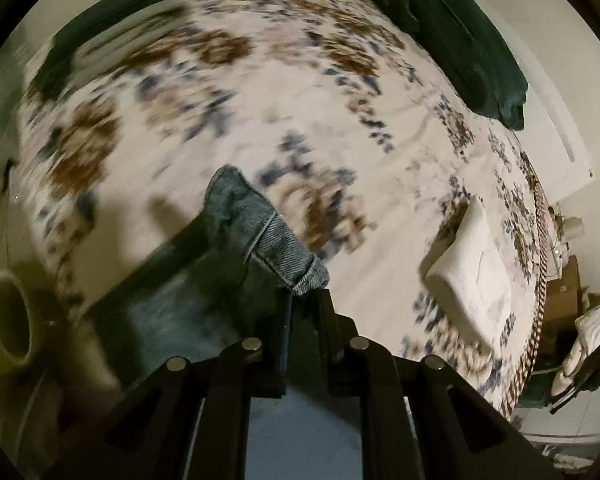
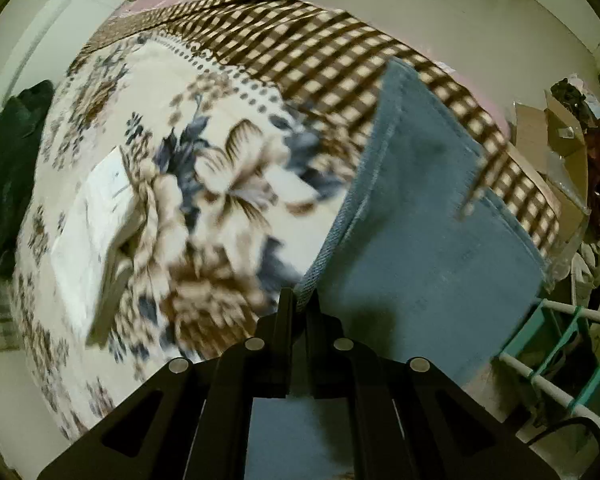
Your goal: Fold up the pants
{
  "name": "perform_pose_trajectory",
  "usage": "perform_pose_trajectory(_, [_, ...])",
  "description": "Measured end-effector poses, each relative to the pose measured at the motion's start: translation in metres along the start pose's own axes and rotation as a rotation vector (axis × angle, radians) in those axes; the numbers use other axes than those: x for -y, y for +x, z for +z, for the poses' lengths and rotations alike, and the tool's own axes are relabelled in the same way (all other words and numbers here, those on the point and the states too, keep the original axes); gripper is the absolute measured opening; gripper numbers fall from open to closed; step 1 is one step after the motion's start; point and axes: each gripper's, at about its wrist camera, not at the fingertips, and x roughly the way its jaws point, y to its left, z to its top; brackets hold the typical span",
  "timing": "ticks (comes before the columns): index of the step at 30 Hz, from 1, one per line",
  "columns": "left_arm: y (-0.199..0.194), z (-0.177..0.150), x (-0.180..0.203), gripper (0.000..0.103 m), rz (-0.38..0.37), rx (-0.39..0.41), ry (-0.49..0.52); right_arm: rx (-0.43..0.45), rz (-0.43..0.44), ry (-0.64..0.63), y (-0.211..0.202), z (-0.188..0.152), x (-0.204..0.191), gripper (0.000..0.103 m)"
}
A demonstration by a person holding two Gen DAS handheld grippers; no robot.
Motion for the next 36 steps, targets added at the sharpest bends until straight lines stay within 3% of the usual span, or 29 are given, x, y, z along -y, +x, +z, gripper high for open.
perform_pose_trajectory(4, [0.011,-0.045,-0.056,0.009,0.069,-0.048,-0.040,-0.009,-0.015,-0.035,-0.007,-0.044,0.046,0.005])
perform_pose_trajectory(5, [0.018,-0.054,-0.068,0.003,0.076,-0.065,-0.060,-0.016,-0.024,-0.041,-0.005,-0.055,0.055,0.005])
perform_pose_trajectory(10, [0.067,-0.096,-0.124,0.000,0.149,-0.148,-0.119,-0.073,-0.082,-0.077,0.032,-0.094,0.105,0.005])
perform_pose_trajectory(15, [0.095,-0.116,-0.144,0.001,0.177,-0.184,-0.128,-0.122,-0.108,-0.114,0.072,-0.111,0.138,0.006])
perform_pose_trajectory(17, [0.092,-0.114,-0.137,0.002,0.180,-0.178,-0.089,-0.163,-0.107,-0.114,0.083,-0.112,0.148,0.016])
perform_pose_trajectory(19, [0.086,-0.112,-0.133,0.002,0.181,-0.178,-0.064,-0.203,-0.119,-0.092,0.088,-0.111,0.165,0.040])
perform_pose_trajectory(20, [0.083,-0.110,-0.130,0.002,0.185,-0.177,-0.049,-0.214,-0.117,-0.080,0.086,-0.110,0.173,0.046])
perform_pose_trajectory(22, [0.077,-0.106,-0.126,0.002,0.198,-0.182,-0.025,-0.208,-0.059,-0.041,0.072,-0.104,0.194,0.059])
perform_pose_trajectory(25, [0.070,-0.098,-0.123,0.003,0.177,-0.172,-0.028,-0.142,-0.004,-0.001,0.048,-0.089,0.217,0.067])
perform_pose_trajectory(28, [0.076,-0.094,-0.120,0.017,0.133,-0.170,-0.063,-0.088,0.026,0.072,0.038,-0.066,0.243,0.068])
perform_pose_trajectory(32, [0.106,-0.091,-0.121,0.021,0.090,-0.223,-0.129,-0.080,0.024,0.178,0.045,-0.041,0.274,0.068])
perform_pose_trajectory(36, [0.129,-0.098,-0.120,0.021,0.129,-0.247,-0.127,-0.124,0.056,0.269,0.061,-0.047,0.285,0.068])
